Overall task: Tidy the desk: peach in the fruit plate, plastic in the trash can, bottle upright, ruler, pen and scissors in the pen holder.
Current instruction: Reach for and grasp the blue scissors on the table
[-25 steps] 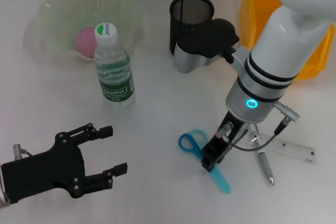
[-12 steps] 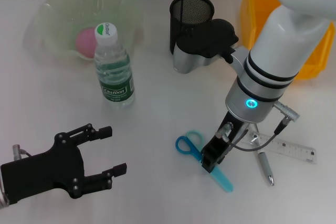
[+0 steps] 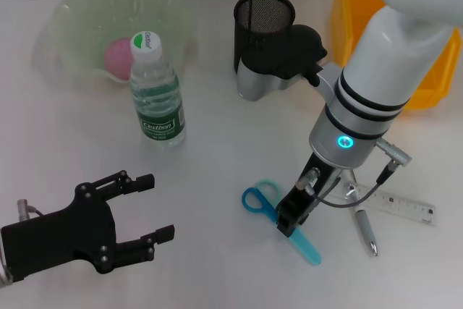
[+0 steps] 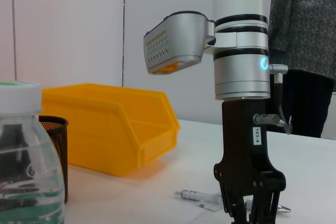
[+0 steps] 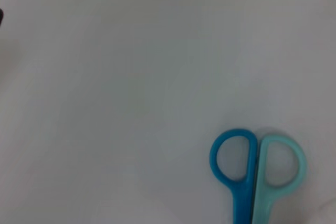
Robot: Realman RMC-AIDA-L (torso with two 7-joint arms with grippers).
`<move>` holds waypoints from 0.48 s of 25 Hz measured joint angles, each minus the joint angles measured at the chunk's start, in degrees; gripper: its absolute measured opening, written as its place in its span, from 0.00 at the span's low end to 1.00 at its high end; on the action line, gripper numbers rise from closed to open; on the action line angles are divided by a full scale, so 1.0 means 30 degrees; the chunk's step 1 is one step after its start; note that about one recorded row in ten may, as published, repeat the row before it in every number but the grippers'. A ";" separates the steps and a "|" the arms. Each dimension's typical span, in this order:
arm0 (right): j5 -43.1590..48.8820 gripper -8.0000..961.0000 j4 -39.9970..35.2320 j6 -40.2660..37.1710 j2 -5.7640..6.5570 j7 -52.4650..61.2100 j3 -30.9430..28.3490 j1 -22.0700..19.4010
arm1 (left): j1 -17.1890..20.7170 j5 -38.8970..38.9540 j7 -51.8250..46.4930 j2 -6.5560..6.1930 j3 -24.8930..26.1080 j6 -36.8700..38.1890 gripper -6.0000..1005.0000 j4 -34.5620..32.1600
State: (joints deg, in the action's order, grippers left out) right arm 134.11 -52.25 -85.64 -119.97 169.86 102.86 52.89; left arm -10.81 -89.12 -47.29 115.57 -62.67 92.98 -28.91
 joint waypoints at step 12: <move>-0.0146 0.28 0.0016 0.0024 0.0000 -0.0012 0.0293 0.0153 | 0.0000 0.0000 0.0000 0.0000 0.0001 0.0003 0.73 -0.0001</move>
State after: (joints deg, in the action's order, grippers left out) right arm 133.68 -52.20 -85.57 -119.97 169.82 103.73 53.35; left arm -10.81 -89.12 -47.29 115.57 -62.66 92.99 -28.92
